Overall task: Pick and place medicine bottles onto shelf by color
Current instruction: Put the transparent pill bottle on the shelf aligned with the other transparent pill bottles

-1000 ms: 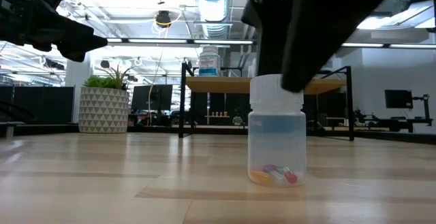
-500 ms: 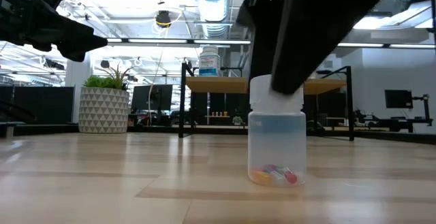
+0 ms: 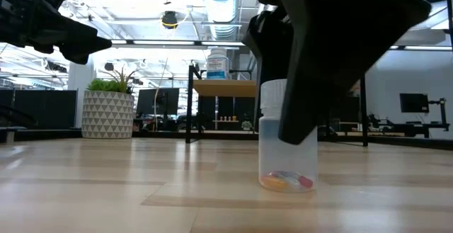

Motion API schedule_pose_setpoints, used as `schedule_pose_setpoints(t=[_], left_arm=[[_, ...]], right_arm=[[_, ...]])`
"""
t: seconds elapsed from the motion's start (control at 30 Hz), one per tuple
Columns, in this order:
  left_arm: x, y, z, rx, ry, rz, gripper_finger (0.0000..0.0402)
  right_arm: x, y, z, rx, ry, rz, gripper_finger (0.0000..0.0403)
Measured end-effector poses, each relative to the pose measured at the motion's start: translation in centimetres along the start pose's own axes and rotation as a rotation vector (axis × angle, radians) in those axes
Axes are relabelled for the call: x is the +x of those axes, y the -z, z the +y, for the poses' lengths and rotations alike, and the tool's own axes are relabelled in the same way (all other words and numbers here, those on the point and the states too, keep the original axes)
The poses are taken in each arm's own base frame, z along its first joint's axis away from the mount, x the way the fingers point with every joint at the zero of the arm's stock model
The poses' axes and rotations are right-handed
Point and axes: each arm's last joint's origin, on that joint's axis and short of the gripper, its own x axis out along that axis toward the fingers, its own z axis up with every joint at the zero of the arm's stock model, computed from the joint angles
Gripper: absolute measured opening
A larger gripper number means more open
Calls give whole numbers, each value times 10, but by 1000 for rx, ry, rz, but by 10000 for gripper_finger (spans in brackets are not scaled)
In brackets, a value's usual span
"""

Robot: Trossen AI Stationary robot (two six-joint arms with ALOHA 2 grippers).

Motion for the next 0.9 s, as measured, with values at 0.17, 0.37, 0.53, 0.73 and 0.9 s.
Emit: schedule_pose_setpoints(t=[0.17,0.37,0.53,0.73,0.9], left_arm=[[0,0,0,0,0,0,210],[0,0,0,0,0,0,210],[0,0,0,0,0,0,210],[0,0,0,0,0,0,210],[0,0,0,0,0,0,210]], right_arm=[[0,0,0,36,5,-2,238],[1,-2,-5,53,15,-4,179],[-2,-8,-16,69,25,-2,134],[-38,-30,-47,-37,61,49,142],[-76,-48,-91,-49,91,77,141]])
